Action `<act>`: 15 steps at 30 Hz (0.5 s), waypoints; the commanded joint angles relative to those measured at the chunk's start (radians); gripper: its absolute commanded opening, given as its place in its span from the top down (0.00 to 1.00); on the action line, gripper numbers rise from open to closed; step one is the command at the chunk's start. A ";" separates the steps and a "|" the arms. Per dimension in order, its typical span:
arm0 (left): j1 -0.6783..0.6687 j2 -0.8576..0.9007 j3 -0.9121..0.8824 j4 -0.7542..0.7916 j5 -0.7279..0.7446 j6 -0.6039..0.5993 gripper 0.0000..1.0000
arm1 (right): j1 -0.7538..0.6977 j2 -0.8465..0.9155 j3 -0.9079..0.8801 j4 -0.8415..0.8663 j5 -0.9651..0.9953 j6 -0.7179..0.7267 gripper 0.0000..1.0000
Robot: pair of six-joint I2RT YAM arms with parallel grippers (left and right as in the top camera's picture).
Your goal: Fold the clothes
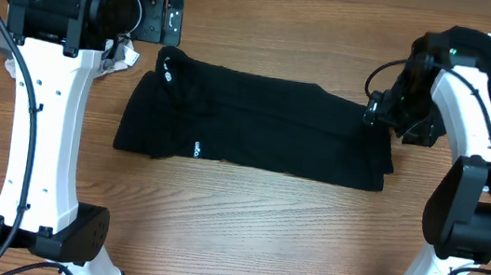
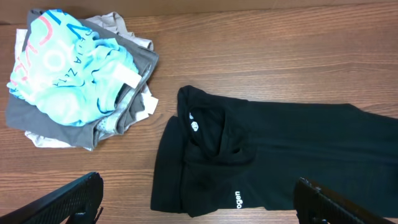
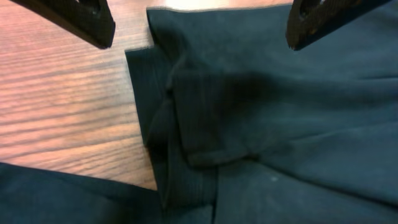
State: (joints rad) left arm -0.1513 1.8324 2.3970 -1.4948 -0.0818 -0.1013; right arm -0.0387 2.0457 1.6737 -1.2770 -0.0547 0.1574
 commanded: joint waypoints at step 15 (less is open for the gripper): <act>-0.005 0.047 0.006 -0.019 -0.031 0.001 0.00 | -0.003 -0.007 -0.323 0.385 0.038 0.007 0.07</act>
State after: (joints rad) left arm -0.1509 1.8721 2.3970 -1.5040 -0.0917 -0.1013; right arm -0.0380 2.0415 1.3899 -0.9154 -0.0216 0.1581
